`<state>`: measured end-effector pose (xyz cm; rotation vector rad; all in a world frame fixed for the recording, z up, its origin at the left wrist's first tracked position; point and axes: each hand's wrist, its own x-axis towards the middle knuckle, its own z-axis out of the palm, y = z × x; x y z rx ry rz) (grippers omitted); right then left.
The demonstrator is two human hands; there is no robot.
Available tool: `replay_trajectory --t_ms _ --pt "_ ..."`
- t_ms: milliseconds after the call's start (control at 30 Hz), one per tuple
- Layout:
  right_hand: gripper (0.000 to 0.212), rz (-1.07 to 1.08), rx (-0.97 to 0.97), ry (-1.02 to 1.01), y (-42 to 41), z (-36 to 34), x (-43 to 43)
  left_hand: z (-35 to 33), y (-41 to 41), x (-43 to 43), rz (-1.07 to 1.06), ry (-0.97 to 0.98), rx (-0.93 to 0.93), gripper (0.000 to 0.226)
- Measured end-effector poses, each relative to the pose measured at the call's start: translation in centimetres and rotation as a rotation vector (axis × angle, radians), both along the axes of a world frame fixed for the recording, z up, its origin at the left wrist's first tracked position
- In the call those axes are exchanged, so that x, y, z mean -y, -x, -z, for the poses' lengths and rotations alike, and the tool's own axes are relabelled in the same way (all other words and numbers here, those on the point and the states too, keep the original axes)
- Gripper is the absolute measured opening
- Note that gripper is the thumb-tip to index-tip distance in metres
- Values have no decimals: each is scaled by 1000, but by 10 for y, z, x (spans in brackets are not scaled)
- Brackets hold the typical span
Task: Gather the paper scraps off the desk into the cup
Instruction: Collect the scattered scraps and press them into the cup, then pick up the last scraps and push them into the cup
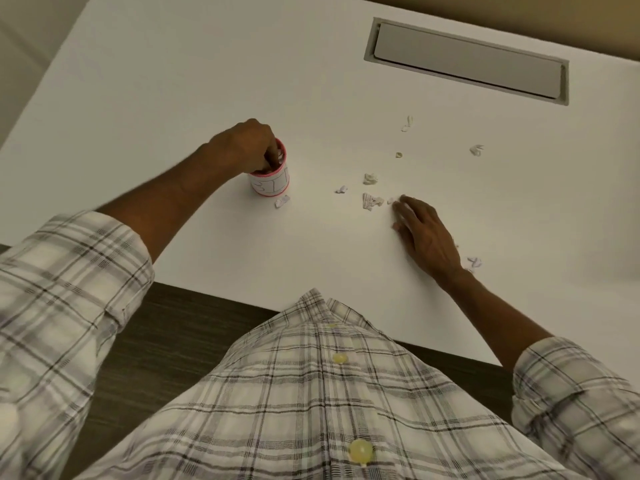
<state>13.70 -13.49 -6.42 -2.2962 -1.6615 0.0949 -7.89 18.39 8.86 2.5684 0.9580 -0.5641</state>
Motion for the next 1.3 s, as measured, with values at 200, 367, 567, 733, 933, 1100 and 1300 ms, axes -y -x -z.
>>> replay_trajectory --t_ms 200,367,567,733,933,1100,1300 --pt "62 15 -88 63 10 -1 -22 22 -8 3 16 -111 -88 29" --pt "74 -37 -177 138 27 -5 -69 35 -11 3 -8 -150 -106 29" --pt "76 -305 -76 222 66 6 -105 37 -13 3 -52 -149 -74 31" --pt "70 -498 -20 172 87 7 -123 39 -13 2 -77 -134 -52 37" --pt "60 -481 68 146 99 8 -137 38 -13 3 -83 -131 -24 35" --pt "46 -413 27 -26 87 5 -118 38 -9 2 -73 -126 -24 34" --pt "39 59 23 -70 11 -1 -47 39 -6 0 -105 -106 -34 35"
